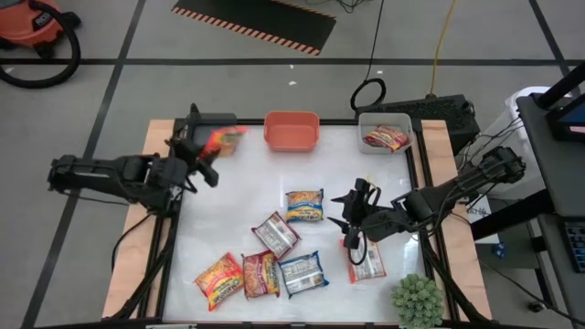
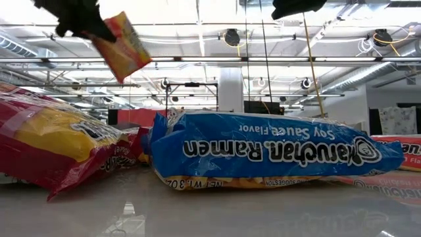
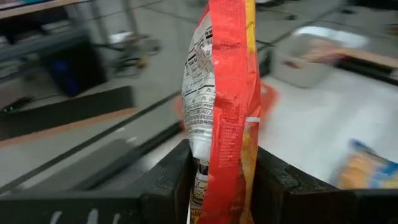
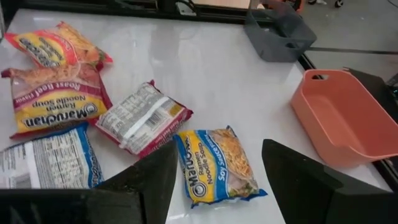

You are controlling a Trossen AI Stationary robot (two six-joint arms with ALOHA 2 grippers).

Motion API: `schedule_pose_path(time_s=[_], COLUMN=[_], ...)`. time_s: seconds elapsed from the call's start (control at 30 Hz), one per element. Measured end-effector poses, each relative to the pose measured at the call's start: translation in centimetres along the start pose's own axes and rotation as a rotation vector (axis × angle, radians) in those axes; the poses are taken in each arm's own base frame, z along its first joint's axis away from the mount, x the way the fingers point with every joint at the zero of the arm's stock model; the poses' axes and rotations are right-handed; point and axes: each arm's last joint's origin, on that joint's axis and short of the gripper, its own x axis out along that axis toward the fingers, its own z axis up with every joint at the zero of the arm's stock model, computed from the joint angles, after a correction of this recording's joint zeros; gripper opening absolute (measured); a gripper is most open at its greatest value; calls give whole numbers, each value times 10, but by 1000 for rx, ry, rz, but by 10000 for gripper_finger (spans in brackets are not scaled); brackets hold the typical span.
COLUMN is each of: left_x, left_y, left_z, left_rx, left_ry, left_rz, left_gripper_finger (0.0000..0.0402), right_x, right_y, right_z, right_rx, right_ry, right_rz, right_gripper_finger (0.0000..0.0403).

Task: Sort Maruchan noodles
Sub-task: Put the top left orange noodle pack into the black bin

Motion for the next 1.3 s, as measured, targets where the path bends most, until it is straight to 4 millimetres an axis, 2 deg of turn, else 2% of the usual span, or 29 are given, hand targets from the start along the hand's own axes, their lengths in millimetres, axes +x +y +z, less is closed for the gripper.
schedule_pose_path(time_s=[0.33, 0.5, 0.67, 0.83, 1.13, 1.3], left_x=[19, 33, 54, 80, 112, 126], left_y=[28, 41, 49, 56, 77, 82], left_z=[2, 3, 7, 11, -1, -8], left_rx=[-80, -189, -215, -218, -228, -229], left_ry=[37, 69, 103, 155, 281, 338], left_rz=[275, 355, 372, 258, 347, 356], left_gripper_finger=[121, 121, 121, 122, 122, 122], right_x=[0, 0, 0, 0, 0, 6], right_y=[3, 3, 2, 2, 3, 4], right_z=[9, 9, 9, 9, 8, -2], right_rx=[16, 10, 8, 8, 7, 1], right_ry=[-81, -83, -80, -80, -78, -61], right_rz=[22, 22, 22, 21, 21, 16], right_gripper_finger=[226, 226, 226, 226, 226, 226])
